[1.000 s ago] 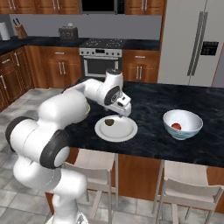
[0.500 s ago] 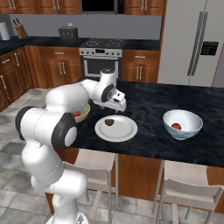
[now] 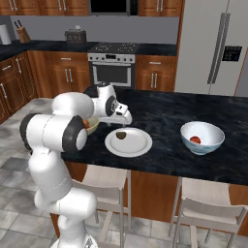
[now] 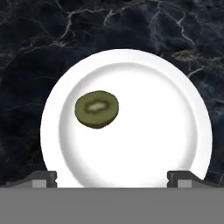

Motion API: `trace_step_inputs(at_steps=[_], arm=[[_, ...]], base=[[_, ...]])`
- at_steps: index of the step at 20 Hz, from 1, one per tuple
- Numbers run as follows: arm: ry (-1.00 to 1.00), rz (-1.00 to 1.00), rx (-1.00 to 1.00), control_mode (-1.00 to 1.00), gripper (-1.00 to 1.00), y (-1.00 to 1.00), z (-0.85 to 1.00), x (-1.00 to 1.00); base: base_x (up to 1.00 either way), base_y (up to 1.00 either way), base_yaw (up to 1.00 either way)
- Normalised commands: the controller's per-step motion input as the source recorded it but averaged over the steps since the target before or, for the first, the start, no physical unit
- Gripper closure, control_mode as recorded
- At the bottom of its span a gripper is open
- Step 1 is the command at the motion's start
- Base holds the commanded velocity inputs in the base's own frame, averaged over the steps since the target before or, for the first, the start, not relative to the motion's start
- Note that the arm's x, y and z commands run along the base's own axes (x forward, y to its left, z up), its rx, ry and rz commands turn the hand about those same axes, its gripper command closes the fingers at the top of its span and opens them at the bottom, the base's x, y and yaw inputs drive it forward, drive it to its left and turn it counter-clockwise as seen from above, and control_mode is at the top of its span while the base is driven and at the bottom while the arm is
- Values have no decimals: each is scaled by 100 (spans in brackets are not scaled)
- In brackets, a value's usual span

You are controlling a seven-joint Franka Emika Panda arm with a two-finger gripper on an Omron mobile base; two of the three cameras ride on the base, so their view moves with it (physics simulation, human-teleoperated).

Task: Take the fruits from the plate on the dining counter and place two fruits in each bowl.

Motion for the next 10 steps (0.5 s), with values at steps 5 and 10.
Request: trace_step_inputs(at_steps=[5,10], arm=[[12,3,0,-100,-100,0,-19,30],[17,8,0,-100,-100,0,-23,33]], base=[[0,0,0],[0,0,0]])
